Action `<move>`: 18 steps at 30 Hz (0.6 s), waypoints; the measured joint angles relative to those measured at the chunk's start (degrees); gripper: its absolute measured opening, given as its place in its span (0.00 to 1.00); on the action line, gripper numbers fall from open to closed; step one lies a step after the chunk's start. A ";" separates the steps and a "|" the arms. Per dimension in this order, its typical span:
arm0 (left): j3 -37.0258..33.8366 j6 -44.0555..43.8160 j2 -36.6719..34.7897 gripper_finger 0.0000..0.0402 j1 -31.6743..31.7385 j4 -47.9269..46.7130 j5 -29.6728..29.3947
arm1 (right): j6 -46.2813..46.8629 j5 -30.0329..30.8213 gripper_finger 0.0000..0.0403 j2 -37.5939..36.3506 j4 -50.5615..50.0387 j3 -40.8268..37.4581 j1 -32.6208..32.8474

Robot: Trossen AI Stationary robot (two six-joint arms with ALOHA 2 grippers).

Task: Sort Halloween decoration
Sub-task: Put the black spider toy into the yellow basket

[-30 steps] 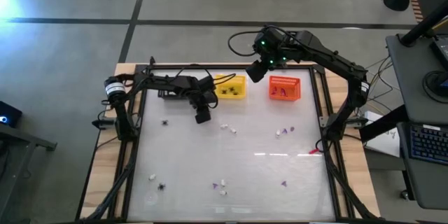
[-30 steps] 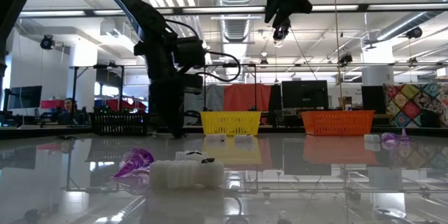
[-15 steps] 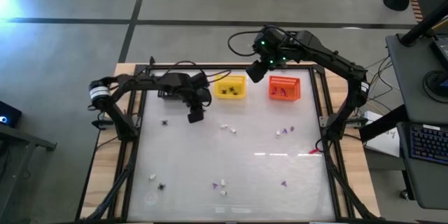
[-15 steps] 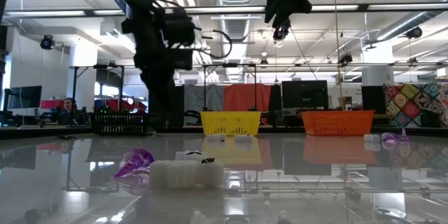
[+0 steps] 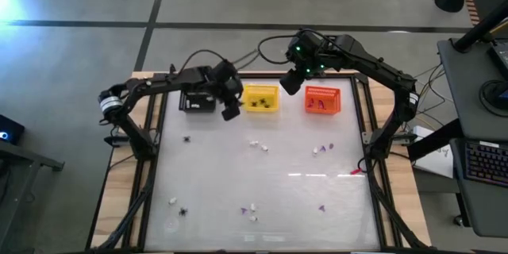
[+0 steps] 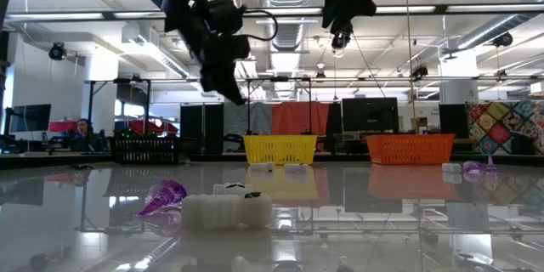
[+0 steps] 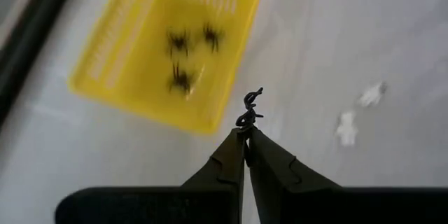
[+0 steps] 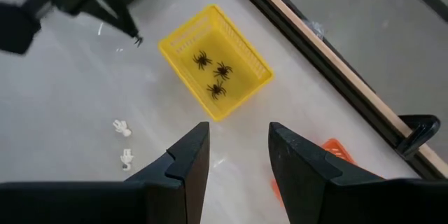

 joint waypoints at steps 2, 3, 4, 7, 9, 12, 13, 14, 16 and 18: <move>1.84 0.42 0.73 0.00 1.41 0.22 2.84 | -1.15 0.00 0.34 0.00 -0.11 0.00 -0.02; 2.62 0.43 1.28 0.00 2.01 0.05 3.70 | -1.46 0.02 0.34 0.00 -0.30 0.00 -0.02; 3.51 0.43 1.92 0.00 2.46 0.01 4.02 | -1.81 0.03 0.34 0.00 -0.60 0.00 -0.02; 5.91 0.72 3.91 0.00 3.94 0.10 4.15 | -2.67 0.07 0.34 0.00 -1.64 0.00 -0.02; 7.54 1.47 5.57 0.00 4.62 0.14 4.29 | -3.49 0.09 0.34 0.00 -1.66 0.00 -0.02; 10.43 2.12 8.42 0.00 5.22 -0.11 6.36 | -4.46 0.11 0.34 0.00 -1.64 0.00 -0.14; 11.49 2.22 9.42 0.00 5.33 -0.31 7.33 | -4.73 0.11 0.34 0.00 -1.64 0.00 -0.13; 12.58 2.53 10.42 0.00 5.35 -0.75 8.30 | -4.88 0.12 0.34 0.00 -1.64 0.00 -0.13; 14.81 3.84 12.39 0.00 5.40 -2.08 9.18 | -4.91 0.11 0.34 0.00 -1.64 0.00 -0.13; 16.90 5.05 14.37 0.00 5.40 -3.85 9.15 | -5.17 0.11 0.34 0.00 -1.66 0.00 -0.13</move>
